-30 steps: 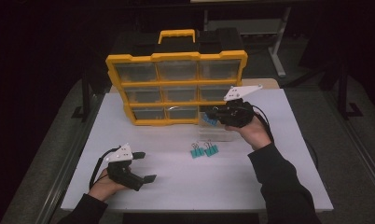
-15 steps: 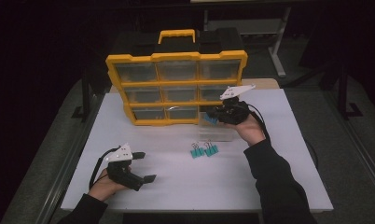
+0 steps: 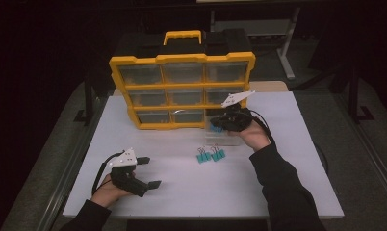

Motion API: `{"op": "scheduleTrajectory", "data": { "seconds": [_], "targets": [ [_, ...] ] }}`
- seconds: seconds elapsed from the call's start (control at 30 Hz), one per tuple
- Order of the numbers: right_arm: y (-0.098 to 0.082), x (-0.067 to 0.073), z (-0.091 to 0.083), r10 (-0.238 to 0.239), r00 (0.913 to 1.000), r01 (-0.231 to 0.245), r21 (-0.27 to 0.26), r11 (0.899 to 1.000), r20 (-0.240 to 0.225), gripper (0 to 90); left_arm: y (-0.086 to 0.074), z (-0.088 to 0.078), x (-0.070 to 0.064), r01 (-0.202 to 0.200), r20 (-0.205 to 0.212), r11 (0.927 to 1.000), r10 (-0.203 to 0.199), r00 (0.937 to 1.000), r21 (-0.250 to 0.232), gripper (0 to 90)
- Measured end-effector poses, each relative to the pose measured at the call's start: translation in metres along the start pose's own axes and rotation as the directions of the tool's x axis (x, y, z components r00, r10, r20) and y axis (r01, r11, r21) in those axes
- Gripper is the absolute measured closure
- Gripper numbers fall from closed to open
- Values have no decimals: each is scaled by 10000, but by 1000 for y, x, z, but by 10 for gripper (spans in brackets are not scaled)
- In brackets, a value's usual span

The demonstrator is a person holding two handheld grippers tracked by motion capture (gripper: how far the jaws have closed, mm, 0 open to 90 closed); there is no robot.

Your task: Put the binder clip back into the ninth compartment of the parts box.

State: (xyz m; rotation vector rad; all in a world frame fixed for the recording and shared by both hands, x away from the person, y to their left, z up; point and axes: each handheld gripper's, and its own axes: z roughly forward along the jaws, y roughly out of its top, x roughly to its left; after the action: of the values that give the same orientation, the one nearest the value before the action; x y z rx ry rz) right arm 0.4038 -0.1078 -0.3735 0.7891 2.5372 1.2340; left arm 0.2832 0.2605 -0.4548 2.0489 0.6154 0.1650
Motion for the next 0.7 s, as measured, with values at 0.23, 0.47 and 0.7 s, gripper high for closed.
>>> {"op": "scheduleTrajectory", "data": {
  "seconds": [0.23, 0.47, 0.7],
  "targets": [
    [0, 1, 0, -58, 10000, 58, -41, 10000, -30, 719, 0, 0, 0, 4, 3, 10000, -4, 10000, -18, 7],
    [4, 7, -12, 104, 9999, -105, -326, 9994, -31, 612, 0, -1, 0, 17, -3, 10000, -17, 10000, -50, 7],
    [5, 17, -23, 189, 9997, -194, -347, 9992, -164, 542, 0, -1, -1, 26, -11, 10000, -26, 10000, -90, 7]
  ]
}}
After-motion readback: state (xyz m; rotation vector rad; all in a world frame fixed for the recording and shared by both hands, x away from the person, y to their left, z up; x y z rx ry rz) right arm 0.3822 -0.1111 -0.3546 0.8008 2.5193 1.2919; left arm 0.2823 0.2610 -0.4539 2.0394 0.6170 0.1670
